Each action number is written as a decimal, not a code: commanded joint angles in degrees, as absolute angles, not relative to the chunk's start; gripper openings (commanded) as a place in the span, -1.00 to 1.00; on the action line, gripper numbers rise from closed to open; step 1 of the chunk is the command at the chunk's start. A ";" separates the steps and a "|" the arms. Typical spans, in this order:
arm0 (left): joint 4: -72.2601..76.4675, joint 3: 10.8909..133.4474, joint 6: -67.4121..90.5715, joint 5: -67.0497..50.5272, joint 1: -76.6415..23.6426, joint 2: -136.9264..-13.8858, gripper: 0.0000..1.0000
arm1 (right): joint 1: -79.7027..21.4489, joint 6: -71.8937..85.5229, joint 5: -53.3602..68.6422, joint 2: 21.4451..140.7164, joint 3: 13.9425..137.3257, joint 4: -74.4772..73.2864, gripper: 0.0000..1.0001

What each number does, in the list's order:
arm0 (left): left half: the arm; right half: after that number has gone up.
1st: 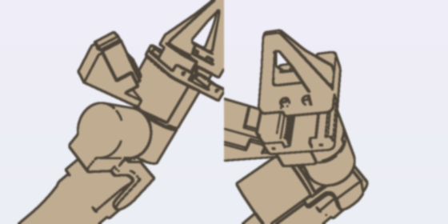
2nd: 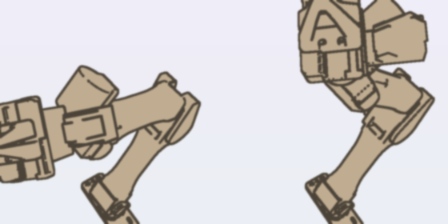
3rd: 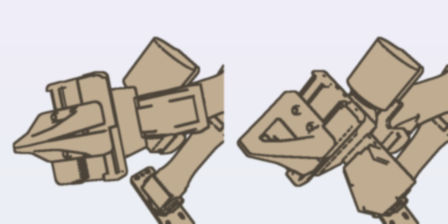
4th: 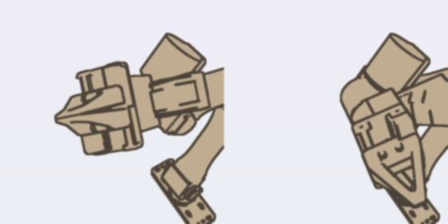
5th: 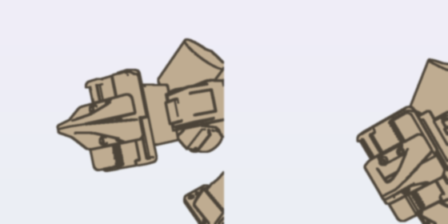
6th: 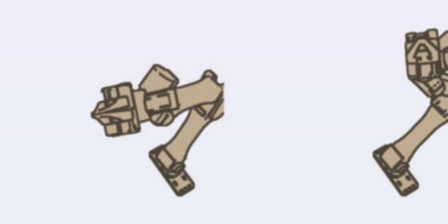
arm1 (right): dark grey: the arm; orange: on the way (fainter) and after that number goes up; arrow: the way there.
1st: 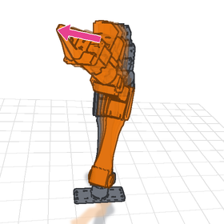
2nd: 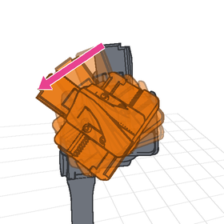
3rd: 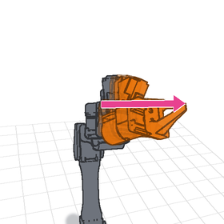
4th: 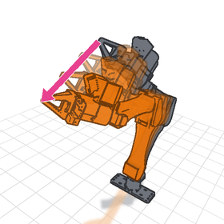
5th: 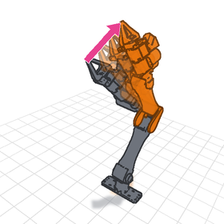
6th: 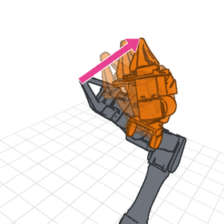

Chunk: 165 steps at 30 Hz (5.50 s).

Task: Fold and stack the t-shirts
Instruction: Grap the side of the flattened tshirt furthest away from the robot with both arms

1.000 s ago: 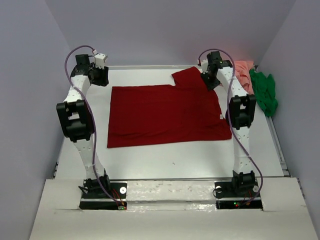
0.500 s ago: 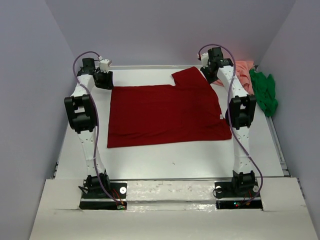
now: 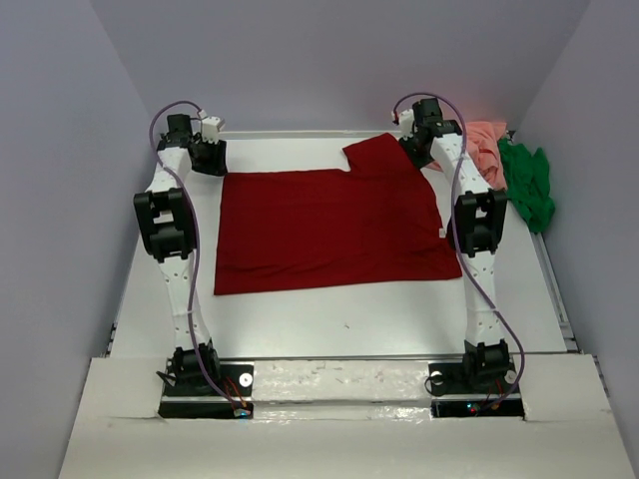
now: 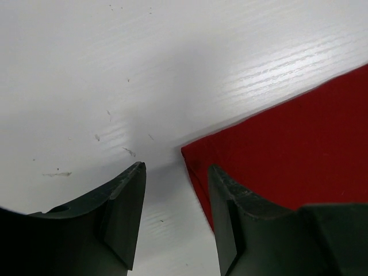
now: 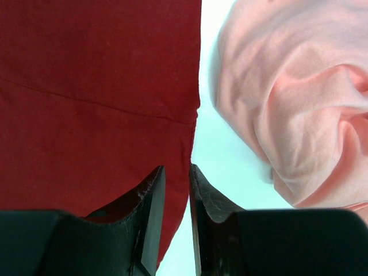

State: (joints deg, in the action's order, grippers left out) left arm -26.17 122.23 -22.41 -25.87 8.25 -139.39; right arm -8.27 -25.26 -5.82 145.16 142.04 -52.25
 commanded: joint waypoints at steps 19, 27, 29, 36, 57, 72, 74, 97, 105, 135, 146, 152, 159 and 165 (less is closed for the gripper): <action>-28.57 126.83 -29.71 -23.04 3.08 -142.65 -0.72 | -8.00 -27.25 -7.65 147.83 147.31 -51.42 -0.44; -27.07 123.85 -31.55 -16.00 1.06 -140.98 -0.93 | -8.00 -27.25 -7.91 147.75 147.13 -48.62 -0.44; -26.37 122.18 -31.99 -14.59 0.53 -139.67 -1.00 | -8.00 -26.81 -7.21 147.83 146.95 -46.68 -0.44; -26.10 119.44 -32.34 -14.41 -1.76 -137.20 -1.00 | -8.00 -25.40 -2.82 148.62 146.42 -40.79 -0.38; -25.93 115.67 -31.46 -12.57 -2.55 -133.95 -1.00 | -8.00 -29.27 -0.44 156.00 147.48 -30.24 -0.24; -26.28 114.70 -31.55 -12.13 -2.72 -132.45 -1.00 | -8.00 -26.63 2.54 157.41 145.90 -32.60 -0.30; -26.46 114.70 -31.55 -12.13 -2.72 -132.28 -1.00 | -8.00 -25.58 3.34 157.41 145.90 -33.75 -0.32; -25.40 111.71 -31.55 -11.69 -2.81 -130.70 -1.00 | -6.42 -23.99 6.15 153.81 140.88 -36.47 -1.00; -22.68 110.22 -31.29 -9.76 -2.90 -128.94 -1.00 | -6.42 -26.28 2.73 153.20 144.49 -34.11 -1.00; -18.54 108.28 -31.64 -0.62 -6.06 -125.42 -1.00 | -6.42 -28.48 5.18 143.97 143.27 -31.03 -1.00; -19.07 108.46 -31.64 -0.62 -6.15 -125.16 -1.00 | -6.94 -31.12 2.73 143.78 138.78 -30.85 -0.89; -19.07 108.37 -31.99 1.21 -6.15 -125.33 -1.00 | -6.94 -28.66 1.76 147.65 140.36 -30.94 -0.65; -19.07 107.93 -32.17 1.49 -6.15 -125.07 -1.00 | -6.94 -27.07 2.02 150.38 139.04 -31.11 -0.64; -19.07 107.05 -32.34 1.93 -6.15 -124.54 -1.00 | -6.42 -26.72 1.85 152.58 141.06 -31.29 -0.60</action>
